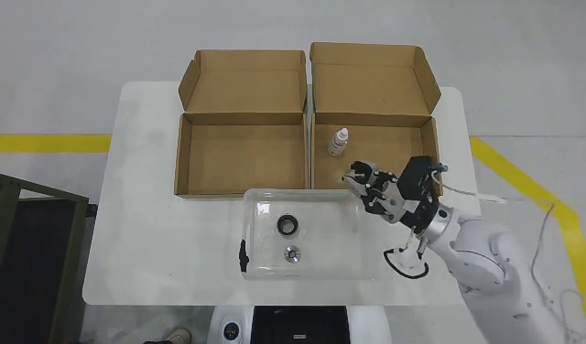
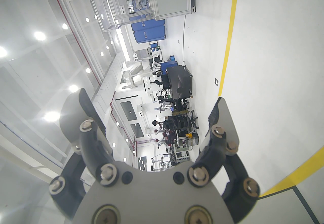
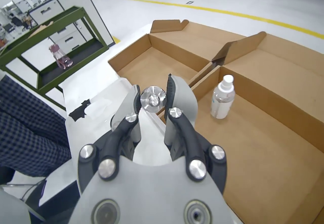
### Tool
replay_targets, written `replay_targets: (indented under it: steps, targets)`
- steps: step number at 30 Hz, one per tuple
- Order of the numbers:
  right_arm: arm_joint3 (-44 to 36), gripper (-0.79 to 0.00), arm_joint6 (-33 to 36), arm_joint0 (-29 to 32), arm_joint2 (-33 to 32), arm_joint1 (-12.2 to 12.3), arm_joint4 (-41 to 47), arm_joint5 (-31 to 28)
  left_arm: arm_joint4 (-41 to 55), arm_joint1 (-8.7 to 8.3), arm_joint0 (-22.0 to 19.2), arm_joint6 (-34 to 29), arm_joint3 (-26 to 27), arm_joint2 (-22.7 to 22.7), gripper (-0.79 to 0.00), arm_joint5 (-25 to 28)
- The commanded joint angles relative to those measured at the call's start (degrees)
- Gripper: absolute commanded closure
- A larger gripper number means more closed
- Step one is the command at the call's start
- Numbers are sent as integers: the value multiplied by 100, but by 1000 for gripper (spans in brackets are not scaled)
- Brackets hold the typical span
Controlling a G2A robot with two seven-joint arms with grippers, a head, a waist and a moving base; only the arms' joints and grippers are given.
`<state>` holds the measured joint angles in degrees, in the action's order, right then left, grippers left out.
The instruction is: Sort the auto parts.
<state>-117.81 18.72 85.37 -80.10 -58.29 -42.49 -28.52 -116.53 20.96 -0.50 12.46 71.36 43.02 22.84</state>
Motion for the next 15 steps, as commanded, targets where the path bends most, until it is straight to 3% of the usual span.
replay_targets:
  steps: [1, 8, 15]
  targets:
    - [8, 0, -85, 60, -44, -10, 252, 135, 0, 0, 0, 0, 0, 0, -785, 0]
    - [75, 0, -130, 147, -102, -34, 905, 334, 0, 0, 0, 0, 0, 0, -785, 0]
    - [75, 0, -130, 147, -102, -34, 905, 334, 0, 0, 0, 0, 0, 0, -785, 0]
